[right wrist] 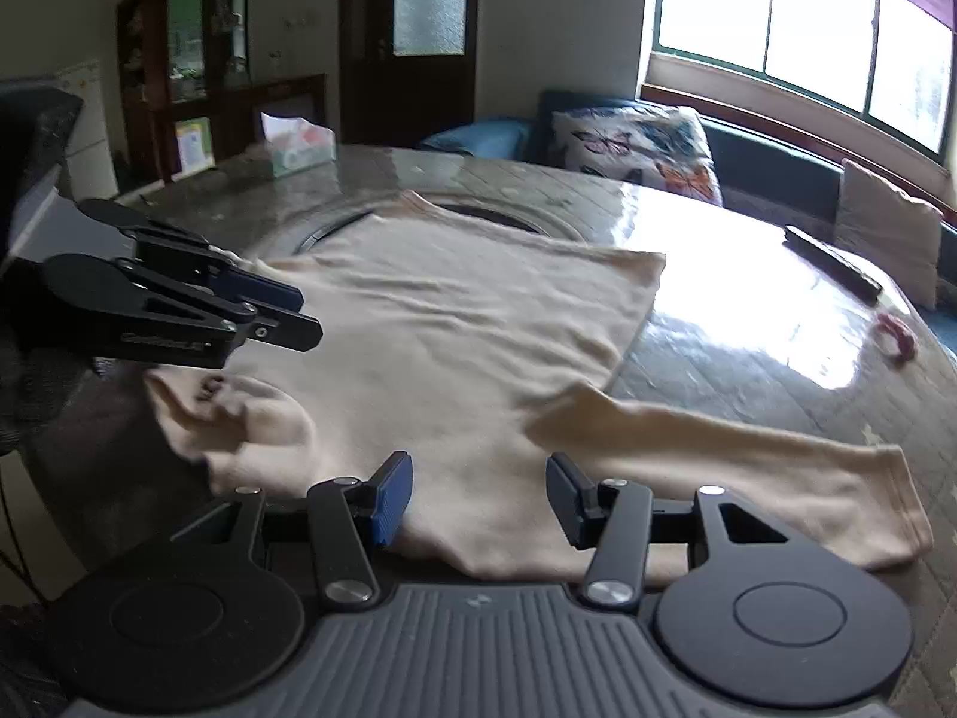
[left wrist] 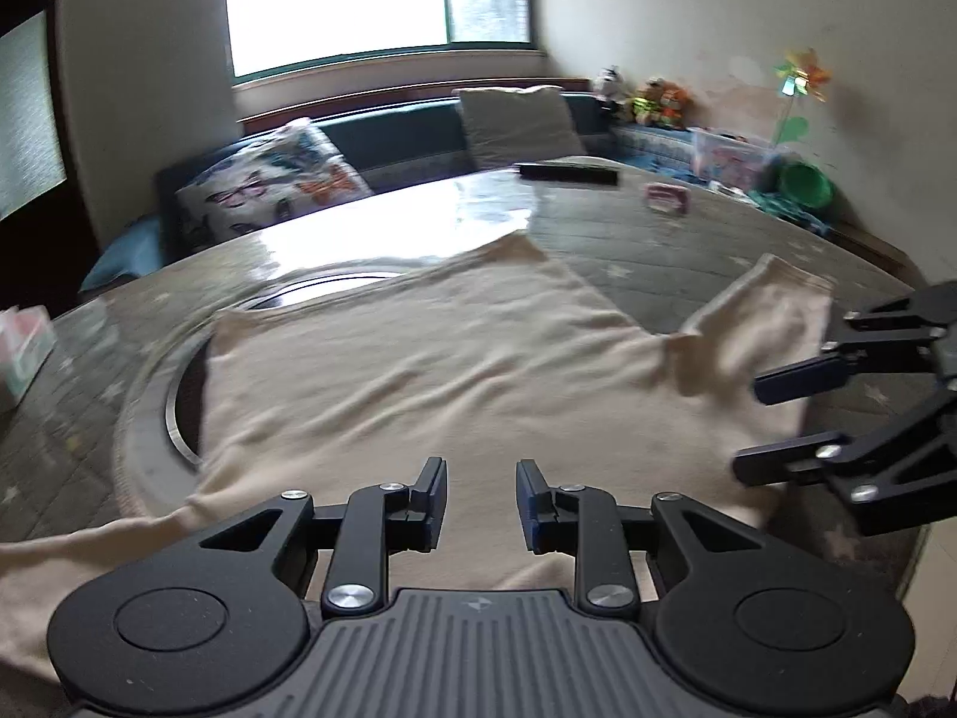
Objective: Fold clothes
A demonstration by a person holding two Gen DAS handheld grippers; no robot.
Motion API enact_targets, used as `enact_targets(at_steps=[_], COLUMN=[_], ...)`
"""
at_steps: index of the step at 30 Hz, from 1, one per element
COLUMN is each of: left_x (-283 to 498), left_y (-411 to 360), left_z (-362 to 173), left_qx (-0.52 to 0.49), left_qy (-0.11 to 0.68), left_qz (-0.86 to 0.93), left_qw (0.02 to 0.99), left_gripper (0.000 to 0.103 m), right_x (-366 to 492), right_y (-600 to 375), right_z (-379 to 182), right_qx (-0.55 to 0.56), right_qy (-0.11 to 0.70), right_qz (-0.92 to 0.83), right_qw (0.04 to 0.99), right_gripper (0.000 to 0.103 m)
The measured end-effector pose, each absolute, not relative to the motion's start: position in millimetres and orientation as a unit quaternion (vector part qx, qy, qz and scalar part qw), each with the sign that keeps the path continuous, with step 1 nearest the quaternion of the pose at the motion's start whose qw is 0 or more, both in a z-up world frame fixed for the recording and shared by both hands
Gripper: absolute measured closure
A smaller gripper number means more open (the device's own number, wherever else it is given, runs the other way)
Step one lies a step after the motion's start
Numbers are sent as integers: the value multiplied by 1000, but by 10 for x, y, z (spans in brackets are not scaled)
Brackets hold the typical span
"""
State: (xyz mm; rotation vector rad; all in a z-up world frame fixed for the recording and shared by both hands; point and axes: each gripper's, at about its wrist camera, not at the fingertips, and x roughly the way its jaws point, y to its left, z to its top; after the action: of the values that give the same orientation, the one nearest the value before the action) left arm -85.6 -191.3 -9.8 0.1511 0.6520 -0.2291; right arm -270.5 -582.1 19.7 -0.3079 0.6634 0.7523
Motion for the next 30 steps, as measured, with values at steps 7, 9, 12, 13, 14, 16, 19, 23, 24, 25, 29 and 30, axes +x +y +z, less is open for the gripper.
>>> enact_targets(at_steps=[7,9,12,13,14,16,19,23,24,25,29,30], left_x=[-1016,-1043,-1052,-1054,-1056,-1059,-1044,-1028,-1025,-1024,-1033,-1036], left_y=[-2126,-2137,-2136,-2133,-2133,-2121,-2123,-2128,-2132,-2137,-2145,-2147], left_z=[-224,-225,-218,-211,-199,-170,-138,-123,-128,-134,-163,-168], left_qx=[126,134,133,133,132,129,126,124,125,126,130,131], left_qy=[317,314,314,313,312,308,305,303,304,305,310,311], left_qz=[-146,-148,-148,-148,-147,-149,-149,-156,-158,-160,-166,-168], left_qw=[929,928,928,929,929,931,932,932,931,930,927,926], left_gripper=[71,71,71,69,68,67,67,67,67,67,67,67], right_x=[-2667,-2662,-2579,-2539,-2497,-2406,-2253,-2070,-2042,-2015,-1904,-1885], right_y=[-5932,-6033,-6187,-6245,-6308,-6434,-6627,-6867,-6906,-6944,-7132,-7184], right_z=[95,128,158,156,152,132,84,15,7,-1,-24,-24], right_qx=[-147,-129,-106,-99,-90,-78,-62,-48,-49,-49,-39,-36], right_qy=[337,337,335,336,337,337,340,340,338,336,333,332], right_qz=[343,340,312,301,289,265,224,178,171,165,134,124], right_qw=[865,868,883,887,891,900,911,922,924,926,933,934], right_gripper=[53,52,52,52,52,52,53,55,55,56,56,56])
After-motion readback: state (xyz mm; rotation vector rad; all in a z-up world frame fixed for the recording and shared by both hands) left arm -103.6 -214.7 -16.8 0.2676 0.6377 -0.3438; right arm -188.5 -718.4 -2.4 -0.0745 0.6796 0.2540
